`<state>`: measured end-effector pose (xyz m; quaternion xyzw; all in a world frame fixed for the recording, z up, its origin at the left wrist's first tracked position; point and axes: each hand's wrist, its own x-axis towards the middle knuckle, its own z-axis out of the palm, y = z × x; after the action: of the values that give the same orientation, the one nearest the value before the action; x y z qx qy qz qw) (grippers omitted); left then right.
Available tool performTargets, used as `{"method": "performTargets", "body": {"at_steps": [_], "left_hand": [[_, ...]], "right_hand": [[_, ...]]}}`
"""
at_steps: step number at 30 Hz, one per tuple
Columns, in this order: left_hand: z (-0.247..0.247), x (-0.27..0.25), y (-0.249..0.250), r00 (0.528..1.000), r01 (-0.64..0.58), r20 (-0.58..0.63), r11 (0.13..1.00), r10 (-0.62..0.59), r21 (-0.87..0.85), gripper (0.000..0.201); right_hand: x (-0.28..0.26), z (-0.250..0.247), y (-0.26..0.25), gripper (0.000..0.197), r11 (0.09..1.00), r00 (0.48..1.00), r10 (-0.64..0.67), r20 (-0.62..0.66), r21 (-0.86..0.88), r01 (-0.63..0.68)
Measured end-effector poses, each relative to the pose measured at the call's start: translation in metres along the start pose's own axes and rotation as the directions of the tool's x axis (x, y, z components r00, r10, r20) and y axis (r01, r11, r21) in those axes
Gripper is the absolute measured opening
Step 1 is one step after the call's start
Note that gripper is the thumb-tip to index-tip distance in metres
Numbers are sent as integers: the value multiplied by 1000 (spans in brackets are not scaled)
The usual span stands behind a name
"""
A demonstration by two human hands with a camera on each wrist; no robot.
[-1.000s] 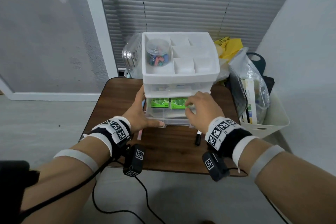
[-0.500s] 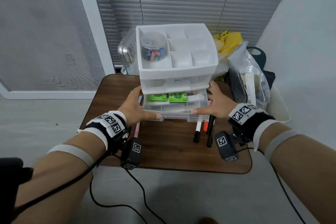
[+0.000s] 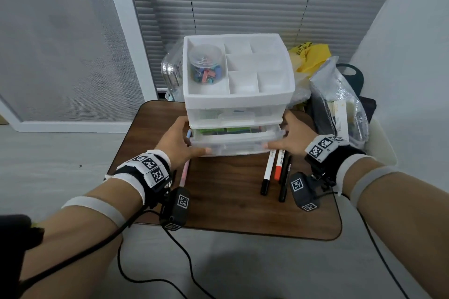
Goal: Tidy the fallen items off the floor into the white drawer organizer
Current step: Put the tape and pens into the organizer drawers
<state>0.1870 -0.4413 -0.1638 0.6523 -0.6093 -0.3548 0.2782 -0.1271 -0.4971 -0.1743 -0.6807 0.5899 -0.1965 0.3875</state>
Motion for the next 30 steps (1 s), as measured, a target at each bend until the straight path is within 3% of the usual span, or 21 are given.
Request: {"method": "performTargets", "body": {"at_steps": [5, 10, 14, 16, 17, 19, 21, 24, 26, 30], "left_hand": [[5, 16, -1, 980, 58, -195, 996, -44, 68, 56], [8, 19, -1, 972, 60, -229, 996, -44, 62, 54], [15, 15, -5, 970, 60, -236, 998, -58, 2, 54], [15, 14, -7, 971, 53, -236, 999, -51, 0, 55], [15, 15, -7, 971, 52, -233, 999, -49, 6, 55], [12, 16, -6, 972, 52, -229, 998, -46, 24, 56], [9, 16, -4, 974, 56, -224, 997, -42, 56, 55], [4, 19, -2, 976, 47, -216, 993, -22, 109, 56], [2, 22, -1, 979, 49, -202, 988, -19, 148, 56], [-2, 24, 2, 982, 55, -186, 983, -22, 173, 56]], "right_hand": [[1, 8, -5, 72, 999, 971, -9, -237, -52, -4], [-4, 10, -13, 69, 997, 967, 33, -254, -56, -49], [-10, 35, -8, 64, 962, 917, 265, -299, 14, -273], [-19, 56, -16, 40, 850, 857, 489, -163, 312, -426], [-24, 67, -24, 27, 712, 836, 548, 24, 511, -481], [-32, 87, -44, 14, 400, 806, 503, 311, 744, -536], [-28, 103, -53, 12, 191, 811, 456, 366, 850, -491], [-17, 117, -55, 31, -49, 819, 435, 374, 918, -393], [-18, 122, -53, 37, -94, 823, 424, 377, 923, -374], [-37, 127, -40, 44, -19, 827, 406, 389, 908, -418]]}}
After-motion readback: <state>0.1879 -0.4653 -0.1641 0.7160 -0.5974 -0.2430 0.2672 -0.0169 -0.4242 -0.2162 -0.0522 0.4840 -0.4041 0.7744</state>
